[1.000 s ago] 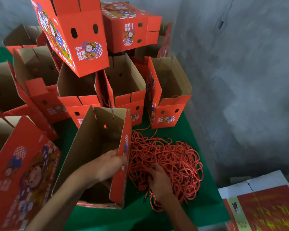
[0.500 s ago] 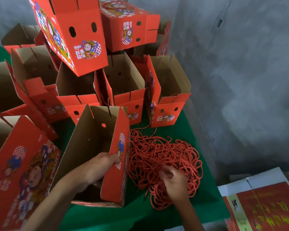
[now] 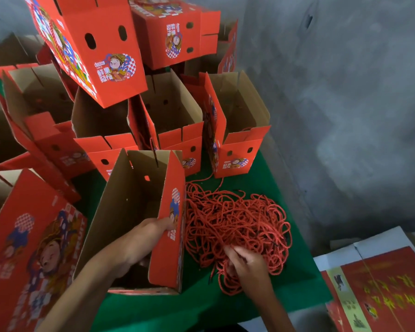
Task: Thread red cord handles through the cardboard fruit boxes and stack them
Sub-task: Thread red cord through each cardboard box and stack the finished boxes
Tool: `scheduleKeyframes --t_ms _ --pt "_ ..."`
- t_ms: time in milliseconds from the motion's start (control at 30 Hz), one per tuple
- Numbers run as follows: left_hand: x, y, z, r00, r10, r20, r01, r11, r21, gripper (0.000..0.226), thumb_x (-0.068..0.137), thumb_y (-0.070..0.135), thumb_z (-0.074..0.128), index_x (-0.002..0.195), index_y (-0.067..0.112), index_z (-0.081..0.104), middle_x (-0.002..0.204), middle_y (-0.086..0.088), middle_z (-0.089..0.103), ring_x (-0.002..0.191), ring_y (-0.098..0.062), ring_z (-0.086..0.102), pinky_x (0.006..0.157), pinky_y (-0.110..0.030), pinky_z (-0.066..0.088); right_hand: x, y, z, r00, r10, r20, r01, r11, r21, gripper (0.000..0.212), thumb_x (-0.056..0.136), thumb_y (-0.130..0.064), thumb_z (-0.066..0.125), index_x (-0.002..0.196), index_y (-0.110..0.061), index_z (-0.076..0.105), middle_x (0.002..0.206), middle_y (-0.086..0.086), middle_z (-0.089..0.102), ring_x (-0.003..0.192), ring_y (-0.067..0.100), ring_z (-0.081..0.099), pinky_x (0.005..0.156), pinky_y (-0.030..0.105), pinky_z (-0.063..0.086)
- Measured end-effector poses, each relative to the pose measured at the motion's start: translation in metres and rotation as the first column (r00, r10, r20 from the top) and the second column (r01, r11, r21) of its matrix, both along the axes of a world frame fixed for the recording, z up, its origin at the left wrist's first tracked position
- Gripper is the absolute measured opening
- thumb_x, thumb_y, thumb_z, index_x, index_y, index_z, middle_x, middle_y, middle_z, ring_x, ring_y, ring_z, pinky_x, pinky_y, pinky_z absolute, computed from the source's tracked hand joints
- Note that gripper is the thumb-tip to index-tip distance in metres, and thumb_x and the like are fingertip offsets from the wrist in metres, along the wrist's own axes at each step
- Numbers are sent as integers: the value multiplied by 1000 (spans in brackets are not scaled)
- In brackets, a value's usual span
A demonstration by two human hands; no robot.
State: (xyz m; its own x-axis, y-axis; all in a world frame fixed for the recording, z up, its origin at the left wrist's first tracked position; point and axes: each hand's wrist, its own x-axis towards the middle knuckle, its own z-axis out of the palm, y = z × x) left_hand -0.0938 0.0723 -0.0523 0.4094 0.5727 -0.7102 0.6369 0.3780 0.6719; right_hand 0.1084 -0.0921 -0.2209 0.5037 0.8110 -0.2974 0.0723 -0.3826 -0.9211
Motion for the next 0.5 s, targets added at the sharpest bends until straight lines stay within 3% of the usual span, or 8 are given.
scheduleKeyframes --t_ms 67,133,300,367,400,433,467,500 --pt "0 -2 5 999 35 9 -35 999 -5 46 105 38 44 131 3 58 127 -23 64 119 -41 61 103 -53 49 -10 6 9 989 53 137 -61 996 58 41 105 -41 57 70 -21 56 56 -6 47 53 7 44 56 24 37" --pt "-2 -1 7 998 61 18 -61 998 -4 45 106 34 43 132 0 58 128 -25 64 121 -42 60 99 -50 49 -18 13 15 970 77 232 -97 992 78 35 108 -39 51 80 -19 59 66 -5 53 59 10 49 60 29 39" --pt "-8 5 1 995 91 36 -90 996 -24 47 103 40 48 129 3 61 123 -21 68 116 -40 64 104 -56 49 -37 22 39 971 182 157 -190 981 37 46 105 -56 42 89 -18 61 69 -6 59 57 8 50 58 26 39" --pt "-13 7 -1 995 92 36 -91 995 -27 49 100 45 52 128 7 63 121 -18 70 113 -38 66 102 -58 50 -44 25 43 975 206 81 -208 978 18 45 107 -54 40 106 -15 63 97 -1 70 83 17 67 73 28 52" --pt "-15 7 -1 995 88 41 -86 996 -32 52 97 49 54 128 9 63 120 -17 71 113 -37 67 102 -58 50 -47 28 46 975 220 12 -220 975 1 40 108 -52 40 108 -19 62 105 -1 69 92 18 66 79 22 53" --pt "-17 8 -2 996 80 40 -79 996 -31 55 93 54 55 127 11 64 119 -15 71 112 -36 68 101 -58 51 -52 31 48 969 239 -55 -240 971 -2 41 106 -52 39 97 -24 68 94 -2 72 83 16 68 94 9 31" --pt "-18 8 -2 996 79 45 -78 997 -27 60 89 58 57 126 12 65 118 -14 72 111 -35 68 100 -58 51 -57 35 52 962 256 -99 -257 966 1 43 102 -51 38 77 -30 67 73 -7 69 63 10 62 62 9 28" --pt "-20 9 -4 996 79 50 -78 997 -20 65 84 62 57 125 13 66 117 -14 73 110 -35 69 100 -58 51 -61 39 52 952 277 -131 -278 961 12 44 101 -47 37 65 -37 61 59 -14 59 52 2 51 58 9 31"
